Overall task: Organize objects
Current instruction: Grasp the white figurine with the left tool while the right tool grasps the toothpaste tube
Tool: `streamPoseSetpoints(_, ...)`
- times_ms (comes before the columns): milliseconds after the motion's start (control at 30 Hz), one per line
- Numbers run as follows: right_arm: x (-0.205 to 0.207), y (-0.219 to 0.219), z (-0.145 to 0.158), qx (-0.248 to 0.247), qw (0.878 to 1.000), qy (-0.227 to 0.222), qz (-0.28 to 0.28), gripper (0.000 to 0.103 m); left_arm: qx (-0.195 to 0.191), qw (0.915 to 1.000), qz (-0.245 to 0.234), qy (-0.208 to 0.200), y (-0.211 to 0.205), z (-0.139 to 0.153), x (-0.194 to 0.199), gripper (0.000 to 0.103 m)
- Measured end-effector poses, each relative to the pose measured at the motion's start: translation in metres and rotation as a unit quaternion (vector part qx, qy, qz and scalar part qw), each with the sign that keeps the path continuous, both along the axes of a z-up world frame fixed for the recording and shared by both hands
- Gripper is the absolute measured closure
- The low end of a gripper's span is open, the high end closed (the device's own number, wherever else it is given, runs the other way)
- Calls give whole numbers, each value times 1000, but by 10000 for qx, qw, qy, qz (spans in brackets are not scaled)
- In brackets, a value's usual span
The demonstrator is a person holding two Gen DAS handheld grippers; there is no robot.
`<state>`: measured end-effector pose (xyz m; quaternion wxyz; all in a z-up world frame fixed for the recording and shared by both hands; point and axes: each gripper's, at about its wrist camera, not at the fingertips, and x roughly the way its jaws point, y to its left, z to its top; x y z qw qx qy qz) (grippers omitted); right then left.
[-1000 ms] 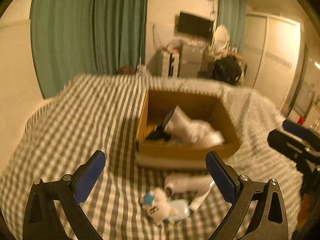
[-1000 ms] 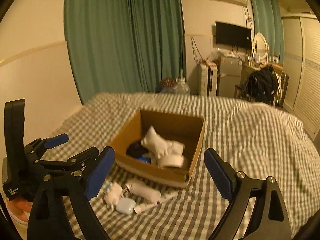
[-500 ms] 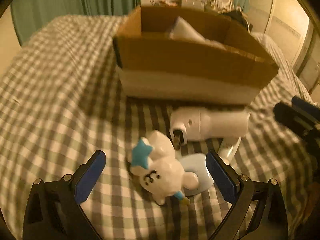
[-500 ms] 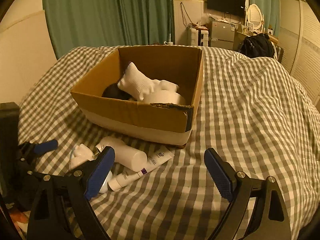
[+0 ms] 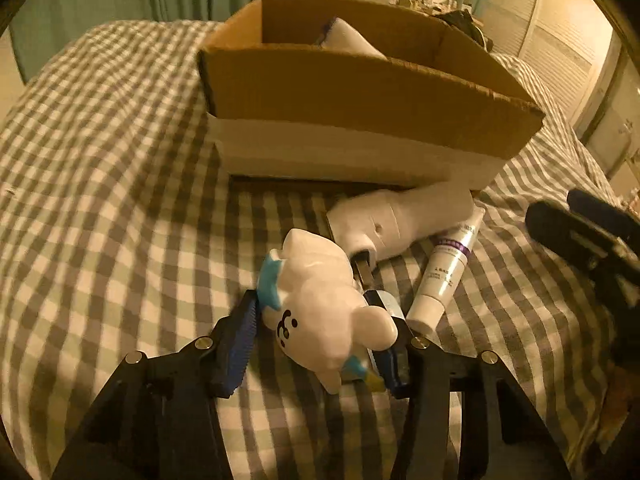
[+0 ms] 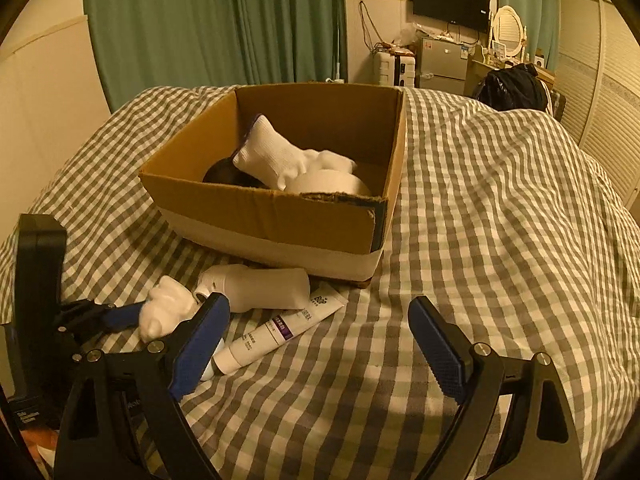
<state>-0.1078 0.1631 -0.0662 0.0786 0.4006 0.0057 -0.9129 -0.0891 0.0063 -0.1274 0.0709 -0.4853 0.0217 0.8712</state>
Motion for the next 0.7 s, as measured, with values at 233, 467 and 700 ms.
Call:
streamPoseSetpoints(233, -7, -8, -16, 130, 9989, -449, -7, 12, -68, 9977, 395, 543, -16, 25, 11, 50)
streamPoseSetpoints(467, -23, -36, -43, 402, 9957, -832, 84, 13, 35, 9964, 586, 611, -29, 29, 6, 50)
streamPoseSetpoints(700, -41, -51, -68, 611, 9916, -1139, 105, 39, 184, 9974, 501, 482, -31, 24, 2, 50)
